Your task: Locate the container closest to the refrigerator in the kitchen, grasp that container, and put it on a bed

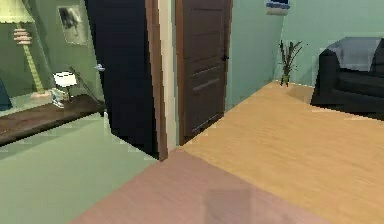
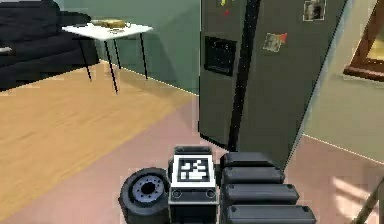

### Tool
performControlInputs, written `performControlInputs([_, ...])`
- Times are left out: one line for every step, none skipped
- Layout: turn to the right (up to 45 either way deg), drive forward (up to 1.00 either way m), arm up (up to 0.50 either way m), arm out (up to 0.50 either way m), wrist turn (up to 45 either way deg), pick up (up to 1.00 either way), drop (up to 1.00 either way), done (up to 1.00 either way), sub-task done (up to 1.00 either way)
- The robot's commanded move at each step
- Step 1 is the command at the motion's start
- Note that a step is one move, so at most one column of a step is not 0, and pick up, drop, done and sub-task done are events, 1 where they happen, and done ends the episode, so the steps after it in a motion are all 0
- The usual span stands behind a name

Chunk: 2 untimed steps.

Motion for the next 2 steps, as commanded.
performControlInputs([-45.0,0.0,0.0,0.0,0.0,0.0,0.0,0.0,0.0])
performControlInputs([-3.0,0.0,0.0,0.0,0.0,0.0,0.0,0.0,0.0])
